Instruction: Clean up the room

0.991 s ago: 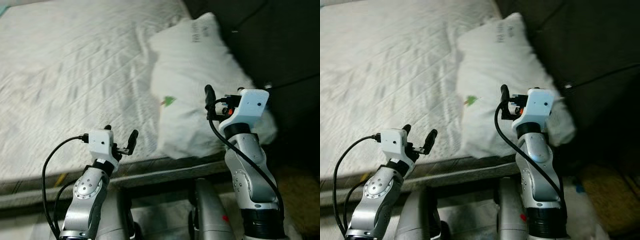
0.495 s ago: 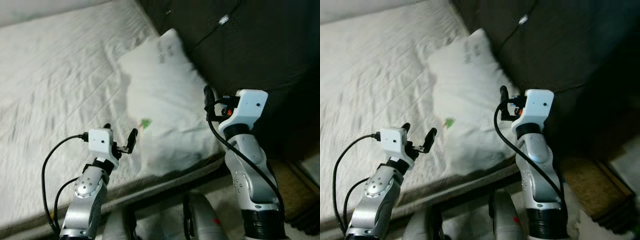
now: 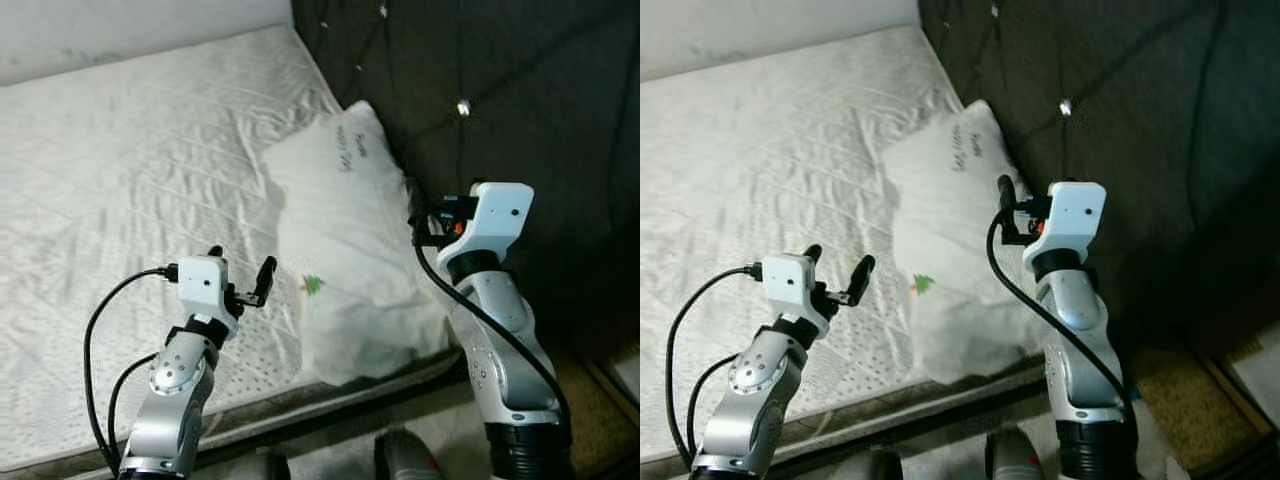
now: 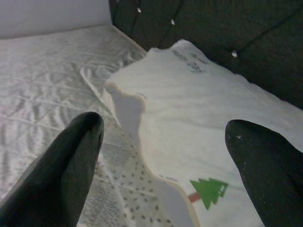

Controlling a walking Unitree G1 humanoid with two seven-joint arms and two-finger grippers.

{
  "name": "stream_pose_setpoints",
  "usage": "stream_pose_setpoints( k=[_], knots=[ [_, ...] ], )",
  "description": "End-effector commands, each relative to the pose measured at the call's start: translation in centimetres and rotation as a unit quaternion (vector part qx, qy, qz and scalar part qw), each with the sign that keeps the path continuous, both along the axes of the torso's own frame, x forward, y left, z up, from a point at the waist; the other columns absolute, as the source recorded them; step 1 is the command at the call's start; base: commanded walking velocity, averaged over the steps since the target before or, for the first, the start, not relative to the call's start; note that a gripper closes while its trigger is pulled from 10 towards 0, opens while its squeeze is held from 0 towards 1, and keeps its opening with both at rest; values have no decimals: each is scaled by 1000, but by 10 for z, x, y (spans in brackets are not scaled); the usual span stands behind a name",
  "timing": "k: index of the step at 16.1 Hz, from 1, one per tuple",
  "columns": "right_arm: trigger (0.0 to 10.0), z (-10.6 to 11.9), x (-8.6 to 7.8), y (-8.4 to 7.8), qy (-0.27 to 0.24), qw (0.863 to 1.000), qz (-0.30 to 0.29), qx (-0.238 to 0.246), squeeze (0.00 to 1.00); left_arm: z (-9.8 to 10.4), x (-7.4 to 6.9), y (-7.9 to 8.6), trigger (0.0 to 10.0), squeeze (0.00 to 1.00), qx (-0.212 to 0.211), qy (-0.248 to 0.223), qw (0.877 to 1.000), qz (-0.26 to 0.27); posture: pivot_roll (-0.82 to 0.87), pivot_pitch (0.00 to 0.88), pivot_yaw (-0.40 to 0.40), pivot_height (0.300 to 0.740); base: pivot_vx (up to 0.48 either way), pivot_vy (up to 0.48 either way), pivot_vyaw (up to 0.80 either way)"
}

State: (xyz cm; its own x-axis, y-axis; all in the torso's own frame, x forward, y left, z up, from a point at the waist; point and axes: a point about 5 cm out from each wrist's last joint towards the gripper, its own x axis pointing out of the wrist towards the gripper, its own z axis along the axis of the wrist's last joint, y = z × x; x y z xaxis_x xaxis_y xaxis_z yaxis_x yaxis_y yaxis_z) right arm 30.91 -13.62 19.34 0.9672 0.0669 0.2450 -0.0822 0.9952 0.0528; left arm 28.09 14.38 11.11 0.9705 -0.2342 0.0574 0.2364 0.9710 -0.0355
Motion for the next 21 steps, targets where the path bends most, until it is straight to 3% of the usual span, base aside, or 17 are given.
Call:
stream_pose_setpoints(
  k=[1,6,21],
  knots=[
    [10000,4,-2,3,-11,1000,6,0,0,-4,-2,3,10000,0,5,7,1000,2,-41,129,82,740,0,0,0],
    [10000,0,-2,2,-6,1000,3,-5,0,-4,4,5,10000,0,28,12,999,36,-38,135,84,740,0,0,0],
    [10000,-12,1,2,32,999,-21,4,0,10,8,-13,10000,0,7,-11,999,34,-36,192,64,740,0,0,0]
  ],
)
